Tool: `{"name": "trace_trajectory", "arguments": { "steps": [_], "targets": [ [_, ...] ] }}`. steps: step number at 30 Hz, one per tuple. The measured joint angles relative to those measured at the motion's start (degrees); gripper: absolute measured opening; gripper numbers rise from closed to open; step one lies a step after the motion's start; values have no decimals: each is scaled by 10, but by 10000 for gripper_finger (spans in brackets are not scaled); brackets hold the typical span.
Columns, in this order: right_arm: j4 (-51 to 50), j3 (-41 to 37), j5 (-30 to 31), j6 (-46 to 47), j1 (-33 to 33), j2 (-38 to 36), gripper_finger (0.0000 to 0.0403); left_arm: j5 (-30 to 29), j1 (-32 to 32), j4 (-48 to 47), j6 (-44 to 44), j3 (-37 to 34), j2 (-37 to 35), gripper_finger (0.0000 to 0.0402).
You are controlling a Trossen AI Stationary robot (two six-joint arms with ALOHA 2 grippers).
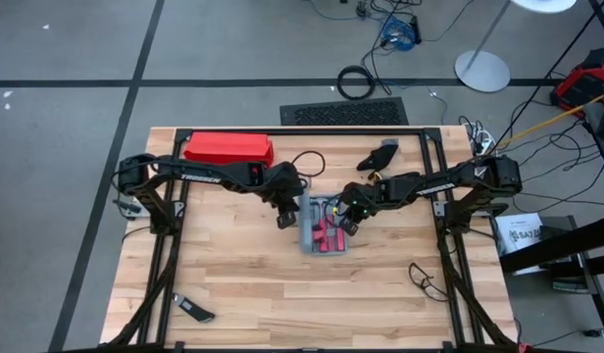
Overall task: Prefit tool cases
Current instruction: Close the gray pre-fit tool case
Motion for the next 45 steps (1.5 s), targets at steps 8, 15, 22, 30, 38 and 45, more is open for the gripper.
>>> {"name": "trace_trajectory", "arguments": {
  "steps": [8,15,22,30,38,45],
  "targets": [
    [6,0,0,-2,0,0,0,3,0,50,0,0,9,0],
    [8,0,1,-5,0,-1,0,40,-2,74,-1,21,71,0],
    [3,-1,3,-11,0,-1,0,81,-6,44,28,86,135,0],
    [-2,-2,18,-19,0,-2,0,84,-3,23,40,103,146,0],
    [-23,-1,40,-16,1,-41,0,79,-2,21,39,103,147,0],
    [-59,-1,101,-4,17,-97,0,75,-2,20,39,103,148,0]
  ]
}}
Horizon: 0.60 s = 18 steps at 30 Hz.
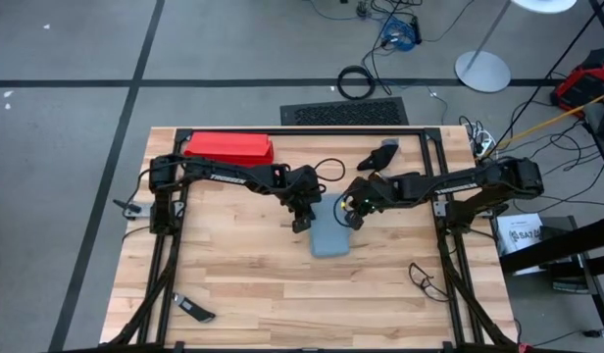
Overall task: Prefit tool cases
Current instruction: Close the gray pre-fit tool case
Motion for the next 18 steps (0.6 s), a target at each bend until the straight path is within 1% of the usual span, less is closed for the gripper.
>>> {"name": "trace_trajectory", "arguments": {
  "steps": [3,5,9,15,18],
  "targets": [
    [21,0,2,-10,14,-14,0,0,0,-1,0,0,0,0],
    [43,1,-15,-22,22,-13,0,-1,0,0,0,-1,0,0],
    [91,1,-30,-37,31,21,0,-10,0,0,0,-1,0,0],
    [108,5,-47,-14,31,96,0,-13,-1,-6,0,-2,0,0],
    [119,6,-45,-6,31,108,0,-16,-1,-14,1,-3,-6,0]
  ]
}}
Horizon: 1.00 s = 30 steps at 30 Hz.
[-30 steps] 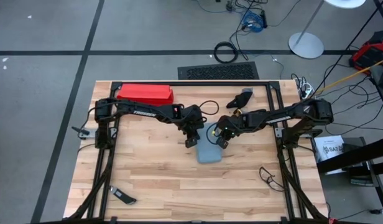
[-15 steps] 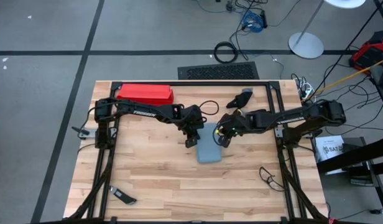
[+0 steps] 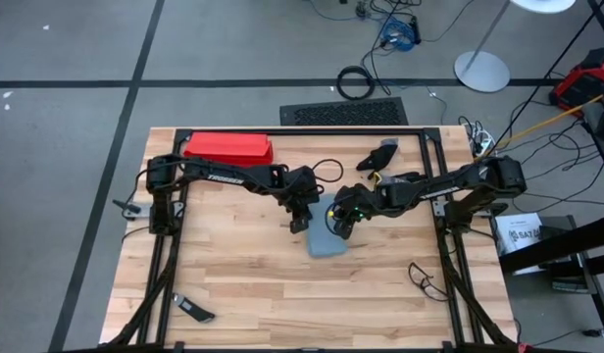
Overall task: Prefit tool cases
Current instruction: Close the gray pre-fit tool case
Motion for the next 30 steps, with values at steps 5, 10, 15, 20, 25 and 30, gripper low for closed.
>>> {"name": "trace_trajectory", "arguments": {
  "steps": [5,10,15,20,25,30],
  "targets": [
    [16,-2,-1,7,0,0,0,-50,-2,-21,16,-2,-31,0],
    [40,-3,5,12,-3,10,0,-120,-8,-56,31,-1,-77,0],
    [99,-4,10,18,-4,34,0,-139,-19,-66,31,-1,-90,0],
    [178,-3,11,14,-4,72,0,-152,-31,-71,31,-1,-91,0],
    [193,-4,1,-6,-12,67,0,-163,-42,-88,30,0,-92,0],
    [177,-7,4,-33,-12,31,0,-197,-59,-96,29,0,-100,0]
  ]
}}
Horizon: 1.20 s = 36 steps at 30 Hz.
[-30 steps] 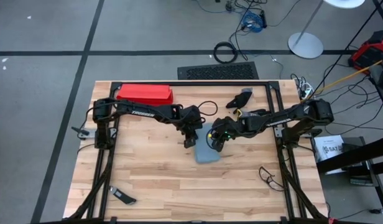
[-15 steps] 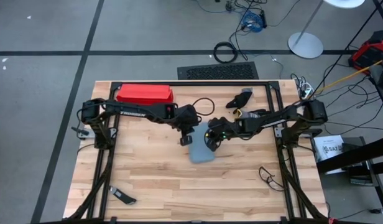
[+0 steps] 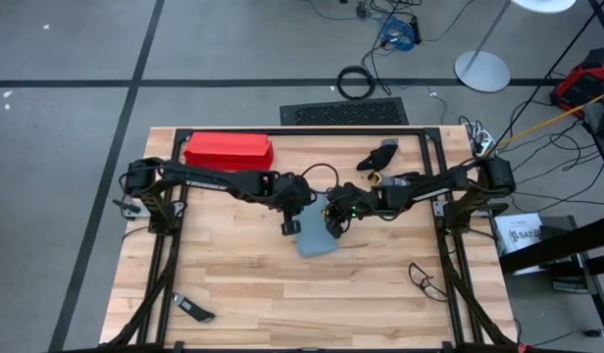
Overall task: Prefit tool cases
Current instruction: Close the gray pre-fit tool case, then return to Home Position
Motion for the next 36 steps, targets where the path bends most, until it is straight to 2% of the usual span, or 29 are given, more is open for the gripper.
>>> {"name": "trace_trajectory", "arguments": {
  "steps": [12,19,26,31,33,36],
  "targets": [
    [-31,0,1,-75,6,-85,0,-191,-86,3,17,0,-107,0],
    [-52,1,1,-168,51,-156,0,-308,-163,6,16,-2,-181,0],
    [-57,3,1,-287,131,-280,0,-315,-241,24,22,-14,-264,0],
    [-47,3,3,-247,175,-356,0,-311,-284,-16,30,-14,-291,0],
    [-21,3,4,-206,183,-381,0,-306,-293,-10,17,-14,-291,0],
    [5,3,5,-193,195,-405,0,-307,-288,36,57,-14,-284,0]
  ]
}}
